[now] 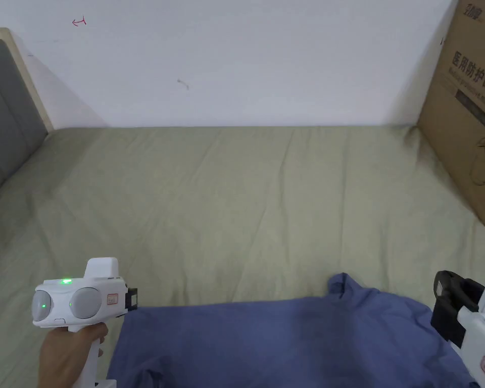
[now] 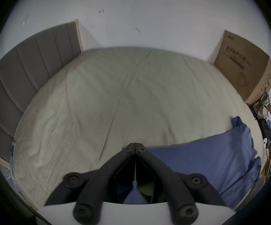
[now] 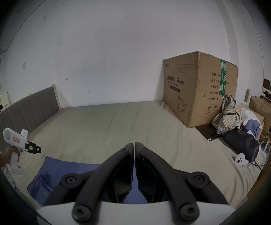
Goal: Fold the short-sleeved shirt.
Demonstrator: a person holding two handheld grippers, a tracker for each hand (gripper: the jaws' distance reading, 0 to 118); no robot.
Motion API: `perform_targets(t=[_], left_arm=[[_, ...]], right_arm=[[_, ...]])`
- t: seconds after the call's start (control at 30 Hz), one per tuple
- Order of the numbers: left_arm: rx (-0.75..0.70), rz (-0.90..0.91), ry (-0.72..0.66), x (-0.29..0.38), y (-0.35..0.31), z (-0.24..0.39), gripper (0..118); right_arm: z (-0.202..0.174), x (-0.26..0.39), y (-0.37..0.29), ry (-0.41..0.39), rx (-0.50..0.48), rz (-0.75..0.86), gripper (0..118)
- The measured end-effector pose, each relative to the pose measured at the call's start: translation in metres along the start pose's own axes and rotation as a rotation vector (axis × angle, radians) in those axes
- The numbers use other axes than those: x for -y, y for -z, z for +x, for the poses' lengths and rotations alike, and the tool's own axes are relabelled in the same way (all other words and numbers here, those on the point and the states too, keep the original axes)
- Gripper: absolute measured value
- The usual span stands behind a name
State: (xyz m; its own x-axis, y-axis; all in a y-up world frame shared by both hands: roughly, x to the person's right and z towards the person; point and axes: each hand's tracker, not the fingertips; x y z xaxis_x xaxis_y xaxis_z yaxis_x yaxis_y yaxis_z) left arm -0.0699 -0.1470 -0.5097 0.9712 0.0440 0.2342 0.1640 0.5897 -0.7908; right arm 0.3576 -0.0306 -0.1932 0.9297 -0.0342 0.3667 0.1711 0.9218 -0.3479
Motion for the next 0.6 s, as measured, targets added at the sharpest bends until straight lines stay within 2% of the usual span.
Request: perform_targets(t=[0.03,0.1,0.13,0.17,0.27,0.3,0.37,0.43,0.47,0.5,0.53,0.6], left_arm=[[-0.008,-0.033,-0.013,-0.002,0.011,-0.003,26],[-0.006,-0.088,-0.018,-0.001,0.027,-0.006,78],[-0.019,-0.086,-0.02,0.001,0.034,-0.007,100],[-0.023,-0.081,-0.015,0.002,0.039,-0.007,105],[-0.022,-0.109,-0.001,0.005,0.053,-0.004,103],[-0.02,-0.123,-0.001,0.006,0.058,-0.003,98],[-0.005,-0.153,0.006,0.009,0.069,0.003,63],[-0.017,-0.166,0.025,0.014,0.074,0.01,58],[-0.027,-0.151,0.041,0.014,0.069,0.013,49],[-0.019,-0.148,0.048,0.013,0.065,0.016,31],[-0.011,-0.124,0.067,0.012,0.06,0.017,3],[0.058,-0.085,0.068,0.011,0.05,0.018,2]], right_arm=[[0.001,0.001,0.006,-0.001,0.004,-0.011,2],[0.003,0.004,0.016,-0.003,0.014,-0.029,2],[0.004,0.006,0.021,-0.006,0.018,-0.04,2],[0.006,0.007,0.026,-0.007,0.021,-0.05,2],[0.01,0.012,0.037,-0.001,0.033,-0.075,2],[0.011,0.014,0.04,0.002,0.035,-0.084,2],[0.015,0.018,0.046,0.018,0.036,-0.098,2],[0.019,0.021,0.052,0.035,0.037,-0.121,2],[0.021,0.022,0.055,0.044,0.034,-0.131,2],[0.024,0.023,0.057,0.057,0.032,-0.139,2],[0.028,0.024,0.062,0.077,0.03,-0.154,2],[0.038,0.026,0.075,0.118,0.029,-0.197,3]])
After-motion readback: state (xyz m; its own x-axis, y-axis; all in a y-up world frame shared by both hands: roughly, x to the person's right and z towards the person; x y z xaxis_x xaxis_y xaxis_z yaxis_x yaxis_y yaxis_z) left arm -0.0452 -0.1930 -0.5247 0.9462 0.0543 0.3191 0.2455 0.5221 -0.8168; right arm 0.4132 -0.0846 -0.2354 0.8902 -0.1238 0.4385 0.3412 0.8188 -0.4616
